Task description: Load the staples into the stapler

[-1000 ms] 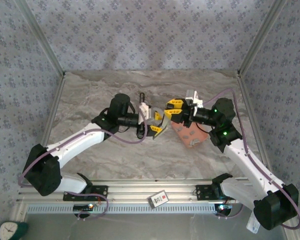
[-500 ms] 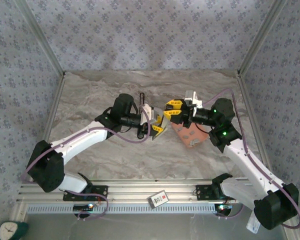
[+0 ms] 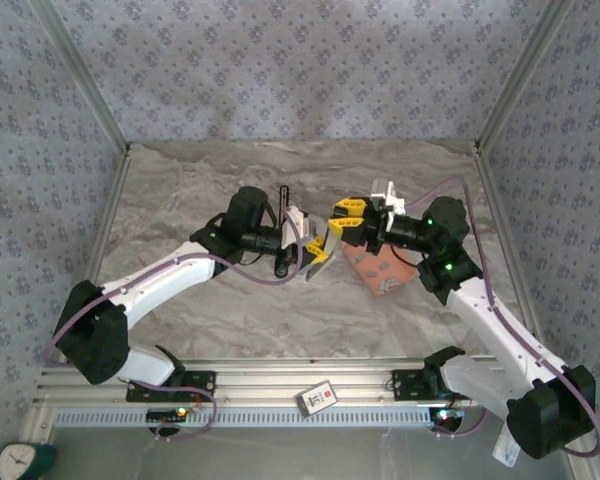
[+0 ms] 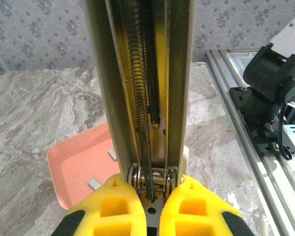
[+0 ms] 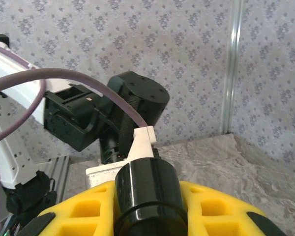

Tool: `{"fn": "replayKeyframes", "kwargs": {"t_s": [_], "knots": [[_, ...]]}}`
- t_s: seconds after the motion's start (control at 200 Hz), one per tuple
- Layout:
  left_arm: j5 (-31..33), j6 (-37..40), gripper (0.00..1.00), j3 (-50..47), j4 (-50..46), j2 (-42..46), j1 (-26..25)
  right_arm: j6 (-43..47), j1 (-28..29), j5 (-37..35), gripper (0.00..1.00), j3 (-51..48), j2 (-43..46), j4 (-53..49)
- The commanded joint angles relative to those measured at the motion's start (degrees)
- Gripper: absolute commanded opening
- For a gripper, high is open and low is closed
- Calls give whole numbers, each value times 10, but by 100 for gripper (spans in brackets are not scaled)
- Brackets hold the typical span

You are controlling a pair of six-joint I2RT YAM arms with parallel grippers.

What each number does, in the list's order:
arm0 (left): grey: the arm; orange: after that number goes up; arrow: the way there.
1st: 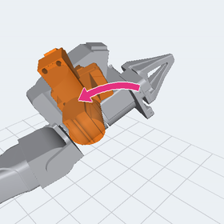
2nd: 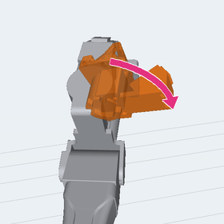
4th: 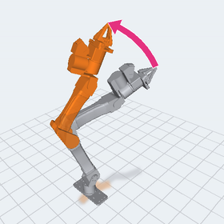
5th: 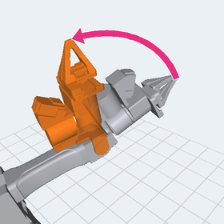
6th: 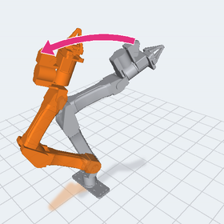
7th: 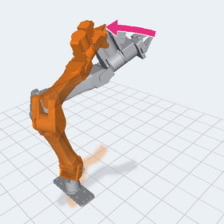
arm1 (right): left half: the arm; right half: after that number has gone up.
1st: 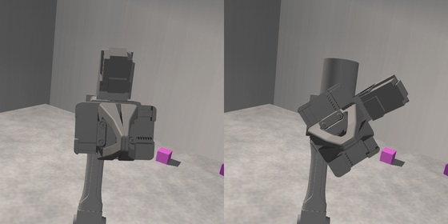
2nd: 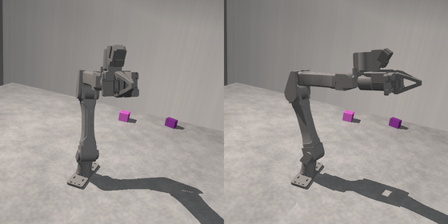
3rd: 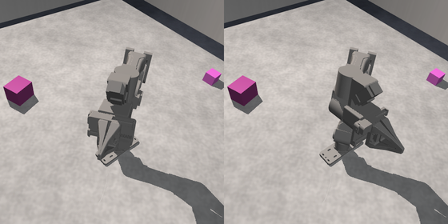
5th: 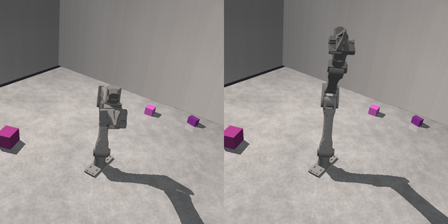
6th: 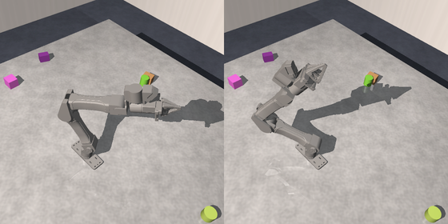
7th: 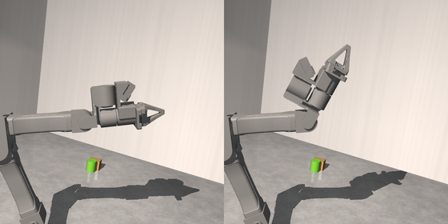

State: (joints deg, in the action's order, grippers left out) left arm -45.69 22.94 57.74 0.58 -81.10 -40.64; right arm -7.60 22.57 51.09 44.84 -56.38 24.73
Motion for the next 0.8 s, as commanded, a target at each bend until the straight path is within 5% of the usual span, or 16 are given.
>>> {"fn": "replayKeyframes", "kwargs": {"t_s": [0.0,0.095,0.23,0.475,0.64,0.795], "knots": [[74,-73,0,24,-14,9,-6,-25,-14,-53,28,-18,29,31],[135,-114,0,56,-71,9,-13,-37,-24,-119,47,-39,48,13],[205,-175,0,82,-120,10,-25,-52,-34,-195,57,-58,69,-25],[343,-308,0,153,-233,-23,-30,-91,-52,-303,60,-91,113,-88],[454,-437,0,265,-382,-114,-34,-111,-50,-316,57,-88,115,-163],[490,-538,0,362,-480,-207,-38,-135,-47,-351,56,-83,119,-218]]}}
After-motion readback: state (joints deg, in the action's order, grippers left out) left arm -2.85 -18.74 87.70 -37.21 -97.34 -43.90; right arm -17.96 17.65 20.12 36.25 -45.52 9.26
